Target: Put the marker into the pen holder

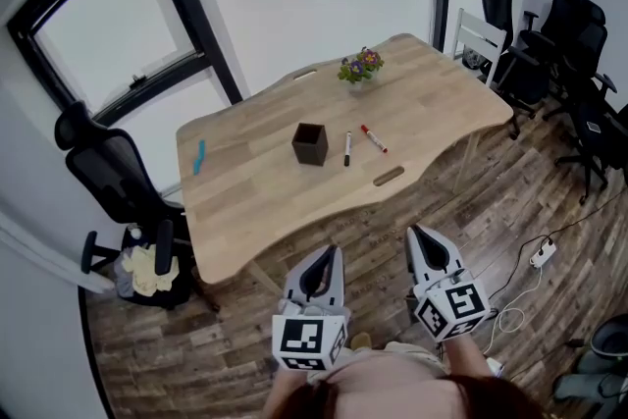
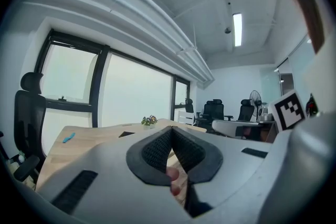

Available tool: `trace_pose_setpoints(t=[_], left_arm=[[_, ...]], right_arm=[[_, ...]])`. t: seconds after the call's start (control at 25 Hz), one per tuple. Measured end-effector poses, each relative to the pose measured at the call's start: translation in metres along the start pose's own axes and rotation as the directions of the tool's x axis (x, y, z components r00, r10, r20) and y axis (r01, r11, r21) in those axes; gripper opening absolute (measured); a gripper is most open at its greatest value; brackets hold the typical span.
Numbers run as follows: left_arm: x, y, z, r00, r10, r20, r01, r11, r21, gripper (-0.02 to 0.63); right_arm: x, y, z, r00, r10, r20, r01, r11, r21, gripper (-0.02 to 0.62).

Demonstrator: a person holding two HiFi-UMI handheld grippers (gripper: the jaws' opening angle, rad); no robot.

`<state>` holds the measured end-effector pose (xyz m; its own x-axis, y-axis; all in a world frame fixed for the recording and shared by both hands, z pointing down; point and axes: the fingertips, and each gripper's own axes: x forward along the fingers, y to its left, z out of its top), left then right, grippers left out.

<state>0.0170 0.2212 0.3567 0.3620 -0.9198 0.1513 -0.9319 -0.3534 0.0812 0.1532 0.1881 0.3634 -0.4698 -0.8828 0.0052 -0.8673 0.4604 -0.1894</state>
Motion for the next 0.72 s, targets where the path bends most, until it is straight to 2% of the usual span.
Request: trace_pose_setpoints(t=[0.36, 0.56, 0.72], left_arm=[[0.006, 0.026, -0.001, 1.000, -0.013, 0.009, 0.013, 1.000, -0.021, 0.002], [0.009, 0.032, -0.002, 1.000, -0.018, 0.005, 0.018, 0.999, -0.027, 0.002], [0.013, 0.037, -0.003, 1.000, -0.020, 0.006, 0.020, 1.000, -0.022, 0.002]], right_arm=[[0.022, 0.013, -0.005, 1.000, 0.029, -0.005, -0.029, 0.999, 0.021, 0.000], [0.031, 0.016, -0.005, 1.000, 0.013, -0.013, -0.013, 1.000, 0.000, 0.000], [0.038, 0.014, -0.008, 1.000, 0.010, -0.020, -0.009, 1.000, 0.019, 0.000]])
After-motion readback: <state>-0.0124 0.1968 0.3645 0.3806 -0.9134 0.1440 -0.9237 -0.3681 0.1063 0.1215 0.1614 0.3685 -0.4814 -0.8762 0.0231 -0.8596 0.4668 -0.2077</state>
